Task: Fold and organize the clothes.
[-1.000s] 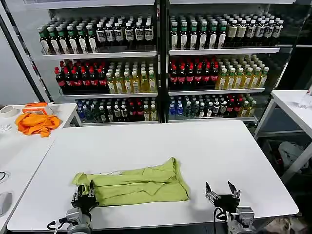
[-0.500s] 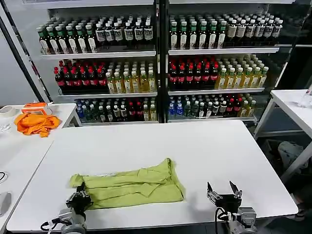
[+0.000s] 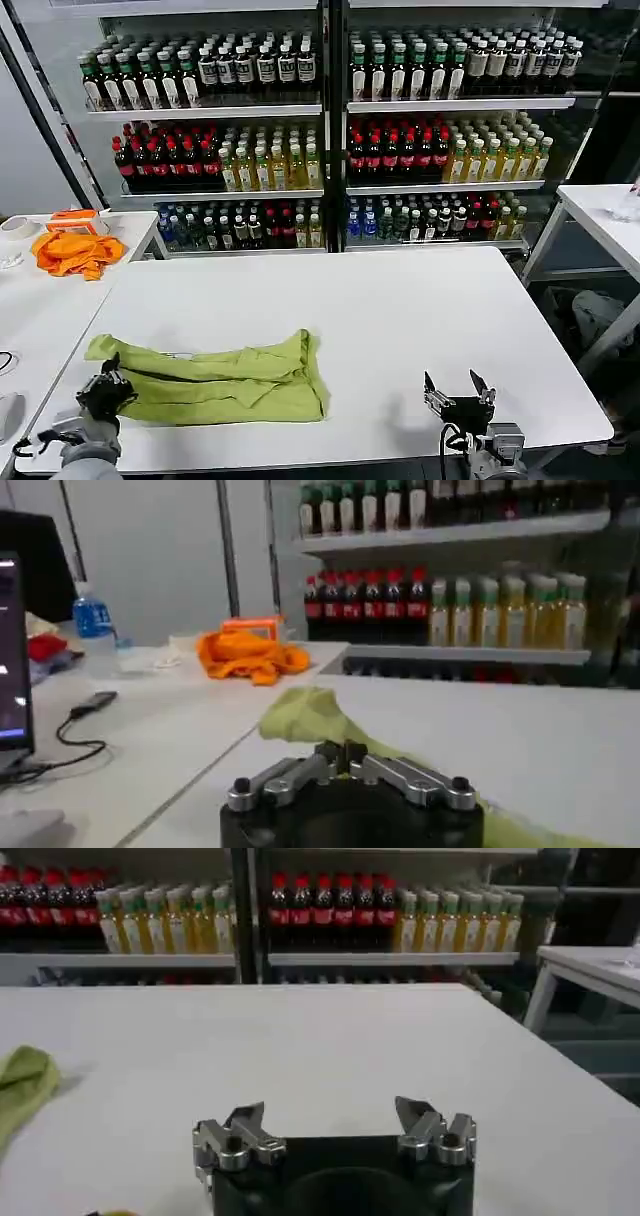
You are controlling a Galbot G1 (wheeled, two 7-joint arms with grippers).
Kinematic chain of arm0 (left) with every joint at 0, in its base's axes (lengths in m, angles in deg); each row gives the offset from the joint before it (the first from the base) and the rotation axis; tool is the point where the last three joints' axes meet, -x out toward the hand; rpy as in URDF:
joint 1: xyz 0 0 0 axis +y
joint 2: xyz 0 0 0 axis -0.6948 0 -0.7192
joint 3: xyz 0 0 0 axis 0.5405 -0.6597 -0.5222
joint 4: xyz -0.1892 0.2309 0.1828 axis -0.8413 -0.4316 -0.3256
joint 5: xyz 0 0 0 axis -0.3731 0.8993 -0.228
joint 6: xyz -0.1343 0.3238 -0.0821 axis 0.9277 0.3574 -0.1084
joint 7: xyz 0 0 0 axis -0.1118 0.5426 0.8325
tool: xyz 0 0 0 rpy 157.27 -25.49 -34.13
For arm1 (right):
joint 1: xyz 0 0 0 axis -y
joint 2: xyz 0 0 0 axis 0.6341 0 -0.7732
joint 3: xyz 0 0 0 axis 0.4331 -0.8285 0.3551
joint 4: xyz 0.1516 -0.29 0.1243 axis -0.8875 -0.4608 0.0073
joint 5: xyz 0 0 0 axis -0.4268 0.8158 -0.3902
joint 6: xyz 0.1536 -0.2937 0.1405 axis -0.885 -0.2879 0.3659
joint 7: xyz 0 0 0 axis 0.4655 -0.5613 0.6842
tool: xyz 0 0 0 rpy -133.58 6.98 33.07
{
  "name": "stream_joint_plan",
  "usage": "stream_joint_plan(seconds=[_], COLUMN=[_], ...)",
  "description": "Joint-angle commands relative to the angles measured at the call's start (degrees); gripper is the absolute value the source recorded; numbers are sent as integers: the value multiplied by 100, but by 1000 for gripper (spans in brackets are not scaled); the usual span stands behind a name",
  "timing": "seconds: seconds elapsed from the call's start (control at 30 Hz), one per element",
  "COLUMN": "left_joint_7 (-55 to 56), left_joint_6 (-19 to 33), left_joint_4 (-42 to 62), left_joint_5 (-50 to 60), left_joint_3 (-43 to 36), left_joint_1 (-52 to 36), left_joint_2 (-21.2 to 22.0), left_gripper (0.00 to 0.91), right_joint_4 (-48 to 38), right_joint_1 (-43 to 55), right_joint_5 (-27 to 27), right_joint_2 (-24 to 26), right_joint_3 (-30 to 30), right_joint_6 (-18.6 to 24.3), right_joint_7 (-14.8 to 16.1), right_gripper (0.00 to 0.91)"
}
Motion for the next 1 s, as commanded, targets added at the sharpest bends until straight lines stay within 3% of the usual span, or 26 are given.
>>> stream_joint_plan(seconds=[0.03, 0.27, 0.57, 0.83, 0.87, 0.9, 0.93, 1.0], left_joint_7=[-39, -15, 21, -69, -98, -145, -198, -328], left_joint_6=[-303, -370, -394, -344, -387, -435, -442, -470], left_joint_4=[-1061, -1343, -401, 0, 33, 48, 60, 40], left_joint_5=[-1856, -2607, -1811, -1115, -1112, -1095, -1087, -897], left_joint_3=[-609, -1513, -2444, -2820, -2834, -2850, -2870, -2941], left_joint_1=[-56, -229, -801, -984, -1014, -1030, -1038, -1046], left_joint_2=[107, 539, 1073, 1230, 1282, 1293, 1326, 1358], left_gripper=[20, 20, 10, 20, 60, 373, 907, 907], right_joint_4=[-5, -6, -51, -15, -9, -7, -7, 15], right_joint_1=[-21, -61, -136, -180, -190, -201, -203, -232], right_joint_5=[-11, -12, 58, 58, 59, 64, 65, 81], right_joint_2=[42, 28, -5, 2, -6, -10, -11, -13], right_joint_3=[64, 117, 82, 94, 90, 87, 85, 79], right_joint_6=[9, 25, 120, 136, 138, 141, 144, 147], right_joint_7=[3, 7, 16, 12, 11, 10, 12, 16], right_gripper=[907, 907, 907, 907, 907, 907, 907, 907])
